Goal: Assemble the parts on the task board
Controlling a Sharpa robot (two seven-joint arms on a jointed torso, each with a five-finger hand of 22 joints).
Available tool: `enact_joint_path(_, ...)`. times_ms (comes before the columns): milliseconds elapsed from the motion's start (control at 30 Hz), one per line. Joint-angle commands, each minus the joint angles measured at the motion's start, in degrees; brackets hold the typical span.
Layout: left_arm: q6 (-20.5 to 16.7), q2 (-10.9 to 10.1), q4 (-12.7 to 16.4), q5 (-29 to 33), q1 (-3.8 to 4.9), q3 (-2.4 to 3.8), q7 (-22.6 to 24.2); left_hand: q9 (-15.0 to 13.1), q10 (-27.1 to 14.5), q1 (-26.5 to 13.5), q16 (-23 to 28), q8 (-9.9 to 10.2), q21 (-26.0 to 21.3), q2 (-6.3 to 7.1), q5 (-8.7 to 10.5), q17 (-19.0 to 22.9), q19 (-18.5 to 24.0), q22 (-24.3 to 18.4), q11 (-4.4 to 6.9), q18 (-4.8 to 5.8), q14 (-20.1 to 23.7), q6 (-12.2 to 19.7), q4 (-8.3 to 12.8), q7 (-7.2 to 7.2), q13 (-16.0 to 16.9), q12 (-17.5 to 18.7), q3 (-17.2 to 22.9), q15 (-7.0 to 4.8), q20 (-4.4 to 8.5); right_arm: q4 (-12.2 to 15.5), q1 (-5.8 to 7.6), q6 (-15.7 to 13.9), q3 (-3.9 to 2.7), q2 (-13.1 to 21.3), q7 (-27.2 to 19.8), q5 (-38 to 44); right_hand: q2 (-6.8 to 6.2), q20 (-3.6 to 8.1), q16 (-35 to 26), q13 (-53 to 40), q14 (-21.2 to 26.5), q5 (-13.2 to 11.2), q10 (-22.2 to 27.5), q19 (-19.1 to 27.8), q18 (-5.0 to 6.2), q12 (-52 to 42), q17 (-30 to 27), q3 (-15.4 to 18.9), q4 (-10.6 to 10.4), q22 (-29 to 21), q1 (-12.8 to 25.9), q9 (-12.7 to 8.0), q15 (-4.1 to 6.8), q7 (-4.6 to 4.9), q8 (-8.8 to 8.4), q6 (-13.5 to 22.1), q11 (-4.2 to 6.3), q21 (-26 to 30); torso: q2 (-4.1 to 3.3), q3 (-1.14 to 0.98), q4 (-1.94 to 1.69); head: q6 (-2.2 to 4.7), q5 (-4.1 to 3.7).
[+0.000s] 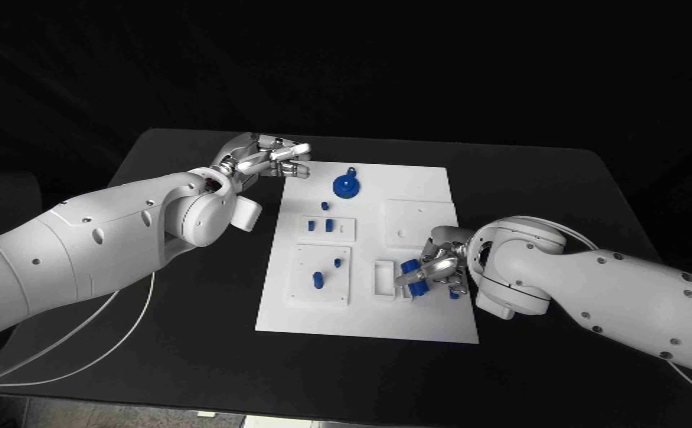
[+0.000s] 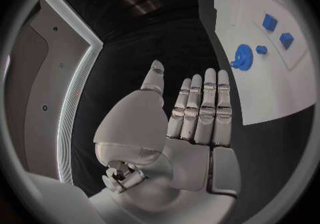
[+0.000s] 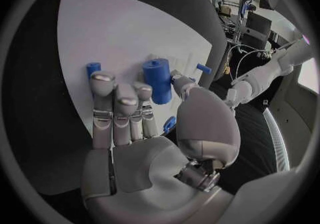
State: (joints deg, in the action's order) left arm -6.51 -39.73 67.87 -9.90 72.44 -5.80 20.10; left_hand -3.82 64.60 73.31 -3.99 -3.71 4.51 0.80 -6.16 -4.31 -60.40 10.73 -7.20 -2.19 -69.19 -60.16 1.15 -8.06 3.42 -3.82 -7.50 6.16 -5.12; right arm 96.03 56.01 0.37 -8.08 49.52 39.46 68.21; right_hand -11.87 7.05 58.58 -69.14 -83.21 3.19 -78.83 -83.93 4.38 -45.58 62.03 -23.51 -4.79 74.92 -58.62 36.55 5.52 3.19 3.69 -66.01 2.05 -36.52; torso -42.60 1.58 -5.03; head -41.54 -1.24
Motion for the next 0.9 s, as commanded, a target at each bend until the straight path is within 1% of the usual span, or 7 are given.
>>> enact_joint_path(33, 1.1, 0.2, 0.0, -0.4, 0.02, 0.04, 0.1, 0.0, -0.2, 0.0, 0.1, 0.1, 0.1, 0.4, 0.33, -0.1, 0.1, -0.1, -0.16, -0.11, 0.2, 0.5, -0.3, 0.02, 0.1, 0.1, 0.1, 0.08, -0.15, -0.7, -0.87, 1.1, 1.05, -0.3, 1.7, -0.4, 1.87, -0.18, 0.1, 0.4, -0.3, 2.0, 0.0, -2.9, -0.42, 0.4, 0.1, -0.4, 2.0, 3.7, -2.4, -24.8, 0.16, -0.15, -0.02, -1.1, 0.23, -0.3, 0.0, -0.04, -0.02, 0.06, 0.07)
enact_joint_path(133, 1.1, 0.2, 0.0, -0.4, 0.02, 0.04, 0.1, 0.0, -0.2, 0.0, 0.1, 0.1, 0.1, 0.22, 0.31, -0.1, 0.1, -0.2, -0.16, -0.11, 0.2, 0.5, -0.3, 0.01, 0.1, 0.1, 0.0, 0.08, -0.15, -0.8, -0.87, 0.1, 1.21, -0.1, 1.5, -0.7, 3.74, -0.01, 0.2, 0.7, -0.3, 3.5, -0.2, -3.0, -0.58, 0.5, 0.2, -0.7, 4.1, 3.8, -3.8, -24.9, 0.34, -0.55, -0.02, -2.1, 0.54, -0.5, 0.02, -0.07, 0.03, 0.03, 0.16)
enact_joint_path(367, 1.1, 0.1, -0.2, -0.4, 0.03, 0.04, -0.1, 0.0, -0.2, 0.0, 0.1, 0.1, 0.2, -0.02, 0.33, -0.1, 0.1, -0.3, -0.16, -0.11, 0.2, 0.4, -0.1, 0.03, 0.1, 0.1, 0.0, 0.08, -0.14, -0.1, -0.83, -2.6, 1.29, 1.0, 0.5, -3.3, 5.69, 0.29, 0.2, 0.9, -0.4, 4.7, -0.7, -3.0, -1.07, 0.1, 0.2, -1.4, 7.4, 4.0, -3.2, -24.8, 0.6, -1.47, -0.05, -4.5, 1.08, -1.1, 0.02, -0.08, 0.04, 0.0, 0.36)
enact_joint_path(533, 1.1, 0.1, -0.5, -0.4, 0.03, 0.04, -0.2, 0.0, -0.2, -0.1, 0.1, 0.1, 0.2, -0.2, 0.31, -0.1, 0.0, -0.4, -0.16, -0.11, 0.2, 0.4, -0.1, 0.04, 0.1, 0.1, -0.2, 0.08, -0.13, 1.2, -0.25, -3.8, 0.71, 1.9, -0.4, -5.8, 6.29, 0.35, 0.5, 1.1, -0.5, 4.6, -0.9, -3.0, -1.28, 0.2, 0.4, -1.1, 8.3, 4.1, -2.7, -24.7, 0.62, -1.76, 0.0, -5.3, 1.21, -1.4, 0.0, -0.07, 0.09, 0.15, 0.44)
enact_joint_path(700, 1.1, 0.2, -0.7, -0.4, 0.03, 0.04, -0.2, 0.0, -0.2, -0.2, 0.1, 0.1, 0.2, -0.32, 0.33, -0.1, 0.0, -0.5, -0.18, -0.11, 0.2, 0.4, -0.1, 0.04, 0.0, 0.1, -0.4, 0.08, -0.13, 2.4, 1.32, -4.4, 0.03, 2.5, -0.7, -8.2, 6.73, 0.34, 0.8, 1.4, -0.5, 4.7, -1.1, -3.0, -1.4, 0.3, 0.7, -0.3, 8.6, 4.2, -2.3, -24.8, 0.61, -1.89, -0.03, -5.6, 1.28, -2.0, 0.01, -0.05, 0.1, 0.19, 0.28)
enact_joint_path(767, 1.0, 0.3, -0.8, -0.4, 0.03, 0.04, -0.2, 0.0, -0.2, -0.3, 0.1, 0.1, 0.2, -0.4, 0.3, -0.1, 0.0, -0.5, -0.16, -0.12, 0.2, 0.4, -0.1, 0.05, 0.1, 0.1, -0.4, 0.07, -0.13, 2.8, 1.9, -4.4, -0.12, 2.6, -0.8, -9.0, 7.05, 0.33, 0.9, 1.4, -0.5, 4.8, -1.1, -3.0, -1.4, 0.4, 0.8, -0.1, 8.6, 4.2, -2.2, -24.8, 0.58, -1.89, -0.02, -5.7, 1.27, -2.1, 0.05, 0.0, 0.11, 0.23, 0.29)
enact_joint_path(900, 0.9, 0.4, -1.0, -0.4, 0.03, 0.04, -0.3, 0.1, -0.4, -0.3, 0.1, 0.1, 0.3, -0.44, 0.29, -0.1, 0.0, -0.6, -0.21, -0.12, 0.2, 0.6, -0.1, -0.02, 0.1, 0.1, -0.5, 0.08, -0.13, 3.3, 2.5, -4.1, -0.28, 2.7, -0.8, -10.1, 7.48, 0.29, 1.0, 1.5, -0.5, 5.1, -1.1, -3.0, -1.42, 0.4, 0.9, 0.6, 9.2, 4.3, -2.0, -25.0, 0.55, -1.91, -0.04, -5.7, 1.27, -2.2, 0.02, -0.04, 0.0, 0.3, 0.28)
